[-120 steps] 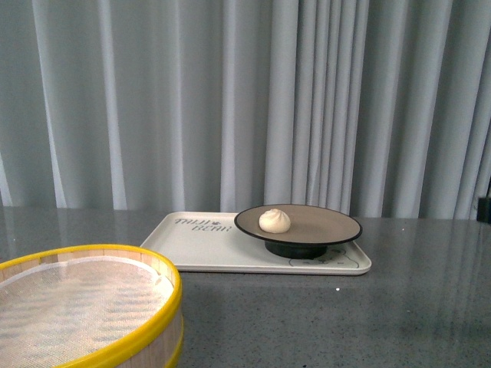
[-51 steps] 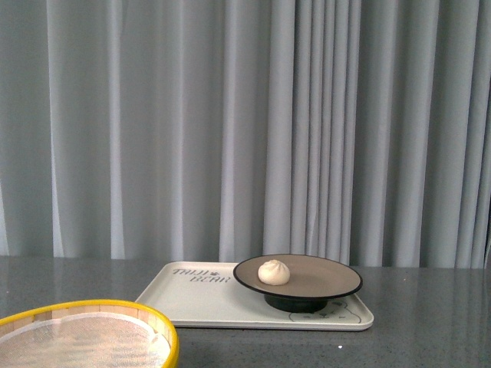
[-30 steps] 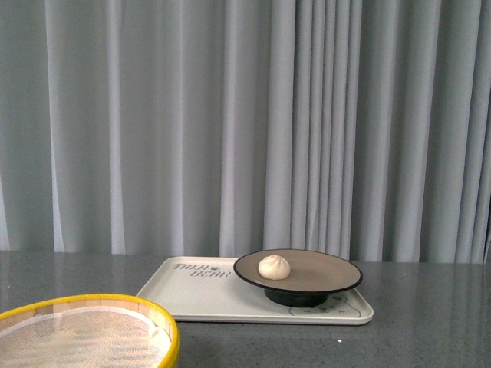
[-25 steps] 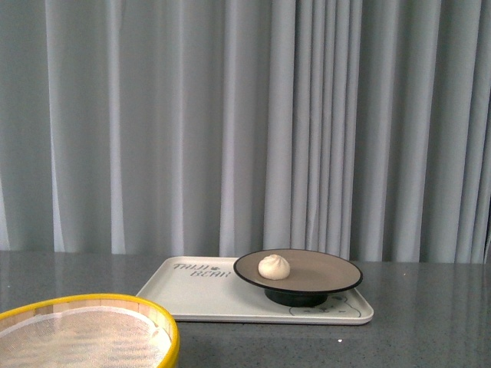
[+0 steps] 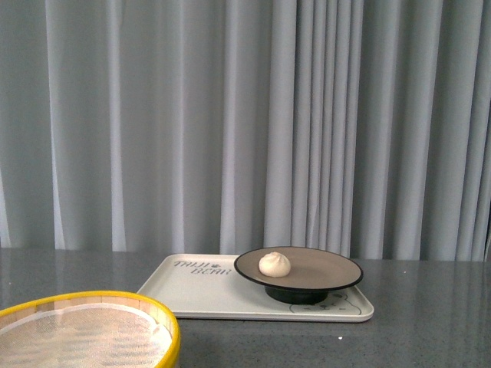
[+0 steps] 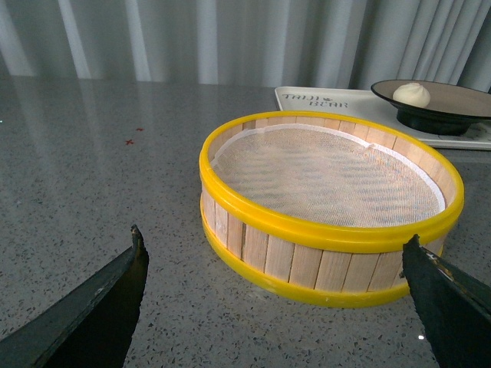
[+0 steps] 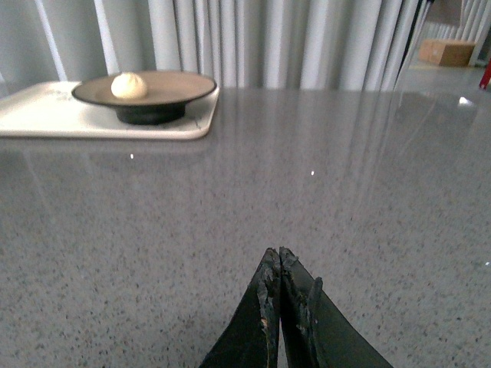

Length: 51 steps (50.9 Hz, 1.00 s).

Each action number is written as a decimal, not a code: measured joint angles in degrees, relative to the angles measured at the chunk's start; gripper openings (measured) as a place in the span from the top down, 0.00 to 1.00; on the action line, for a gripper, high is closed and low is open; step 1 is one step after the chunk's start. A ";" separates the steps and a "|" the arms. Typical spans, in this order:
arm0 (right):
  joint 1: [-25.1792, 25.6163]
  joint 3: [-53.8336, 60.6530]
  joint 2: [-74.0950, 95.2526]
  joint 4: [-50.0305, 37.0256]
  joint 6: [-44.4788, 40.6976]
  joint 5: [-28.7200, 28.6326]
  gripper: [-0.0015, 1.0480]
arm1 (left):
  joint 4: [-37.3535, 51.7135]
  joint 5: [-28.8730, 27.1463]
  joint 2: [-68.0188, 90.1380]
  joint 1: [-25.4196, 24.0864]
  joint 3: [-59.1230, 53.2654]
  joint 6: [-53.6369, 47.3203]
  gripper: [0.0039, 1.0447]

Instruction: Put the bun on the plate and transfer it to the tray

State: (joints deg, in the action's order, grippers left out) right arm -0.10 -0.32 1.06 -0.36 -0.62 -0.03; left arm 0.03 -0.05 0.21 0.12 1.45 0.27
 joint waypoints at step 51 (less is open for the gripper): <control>0.00 0.00 -0.81 0.33 0.02 -0.02 0.08 | 0.00 0.02 -0.02 0.00 0.00 -0.02 0.06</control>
State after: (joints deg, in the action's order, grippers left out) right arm -0.10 -0.32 0.25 -0.03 -0.60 -0.05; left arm 0.03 -0.03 0.19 0.12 1.45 0.25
